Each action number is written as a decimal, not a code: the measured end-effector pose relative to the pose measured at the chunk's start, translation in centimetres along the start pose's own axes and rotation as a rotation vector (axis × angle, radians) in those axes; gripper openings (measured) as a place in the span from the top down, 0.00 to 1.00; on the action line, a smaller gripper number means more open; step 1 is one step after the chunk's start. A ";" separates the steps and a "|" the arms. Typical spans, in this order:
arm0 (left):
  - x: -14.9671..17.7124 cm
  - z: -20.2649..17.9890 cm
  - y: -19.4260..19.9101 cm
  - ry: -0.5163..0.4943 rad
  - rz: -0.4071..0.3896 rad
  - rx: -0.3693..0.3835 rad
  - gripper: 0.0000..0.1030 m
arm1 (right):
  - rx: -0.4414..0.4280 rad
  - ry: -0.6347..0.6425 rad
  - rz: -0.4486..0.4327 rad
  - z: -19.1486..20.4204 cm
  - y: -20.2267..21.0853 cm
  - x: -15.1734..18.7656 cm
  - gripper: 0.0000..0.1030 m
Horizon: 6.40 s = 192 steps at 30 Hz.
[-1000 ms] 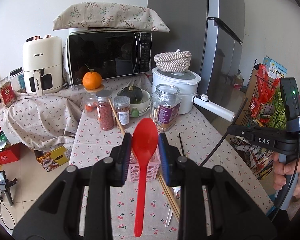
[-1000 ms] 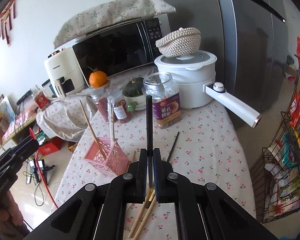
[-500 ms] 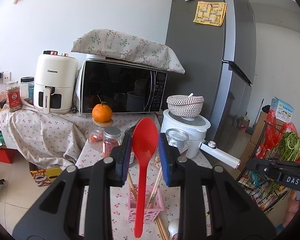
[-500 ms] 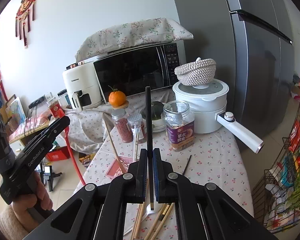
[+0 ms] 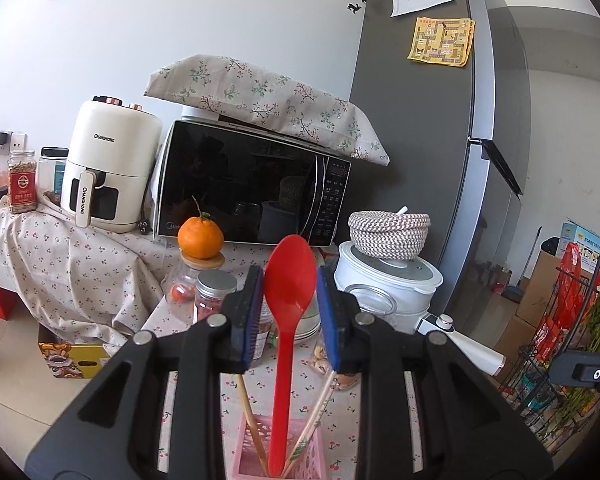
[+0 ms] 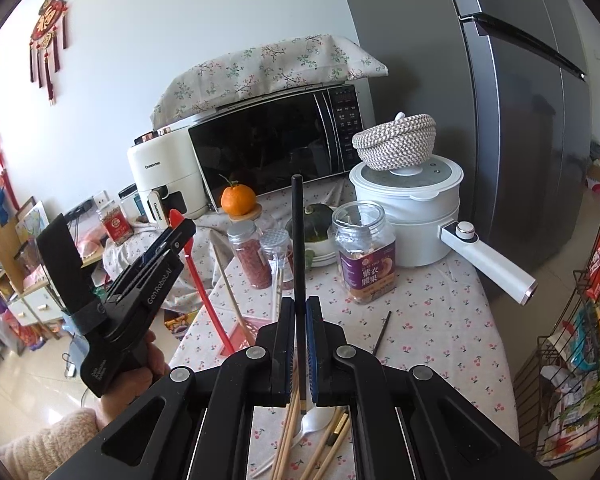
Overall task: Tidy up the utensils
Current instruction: 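Drop the red spoon into the pink basket while the right gripper carries the black chopstick, then lower the black chopstick into the pink basket and open the right gripper, then lower the right gripper onto a wooden chopstick beside the white spoon and close it, then lift the wooden chopstick with the right gripper while the left gripper grasps another wooden chopstick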
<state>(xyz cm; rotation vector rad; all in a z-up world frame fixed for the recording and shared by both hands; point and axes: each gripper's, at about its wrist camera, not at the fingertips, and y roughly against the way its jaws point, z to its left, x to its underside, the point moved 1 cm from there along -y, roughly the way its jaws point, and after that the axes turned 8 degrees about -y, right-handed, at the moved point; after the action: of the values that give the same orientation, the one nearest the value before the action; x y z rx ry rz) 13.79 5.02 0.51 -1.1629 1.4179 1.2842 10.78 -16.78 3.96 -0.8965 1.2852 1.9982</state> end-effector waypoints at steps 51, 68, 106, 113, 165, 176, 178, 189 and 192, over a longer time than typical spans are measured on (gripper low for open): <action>5.1 2.8 1.9 -0.112 0.664 0.082 0.27 | -0.121 -0.082 0.006 3.7 -12.9 0.0 0.93; 5.4 1.7 2.3 -0.116 0.686 0.064 0.05 | -0.066 -0.068 -0.053 1.3 -5.5 -1.0 0.16; 8.4 -0.2 2.1 -0.205 0.727 0.097 0.00 | 0.351 -0.068 0.526 -11.4 -17.8 8.0 0.00; 7.8 0.4 1.7 -0.215 0.738 0.095 0.00 | 0.309 -0.160 0.533 -11.6 -20.3 7.5 0.07; 11.3 0.4 0.0 0.022 0.933 0.237 0.19 | 0.026 -0.121 0.502 -6.6 -15.7 8.2 0.94; 14.9 -4.0 -2.9 0.089 0.982 0.294 0.72 | -0.035 -0.196 0.398 -8.5 -8.4 5.9 0.94; 15.3 -4.6 -3.4 0.078 0.981 0.282 0.73 | -0.033 -0.204 0.399 -9.1 -7.8 5.8 0.94; 17.3 -6.5 -5.5 -0.046 0.994 0.150 0.88 | -0.032 -0.211 0.395 -10.4 -6.5 5.3 0.94; 17.3 -6.6 -5.3 -0.064 0.998 0.153 0.89 | -0.033 -0.203 0.393 -10.2 -6.4 5.2 0.94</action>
<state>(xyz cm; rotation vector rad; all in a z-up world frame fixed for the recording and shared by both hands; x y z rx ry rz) 15.75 -3.12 -16.86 -0.2494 2.1017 1.7816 14.85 -23.37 -6.66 -0.4618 1.3943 2.3460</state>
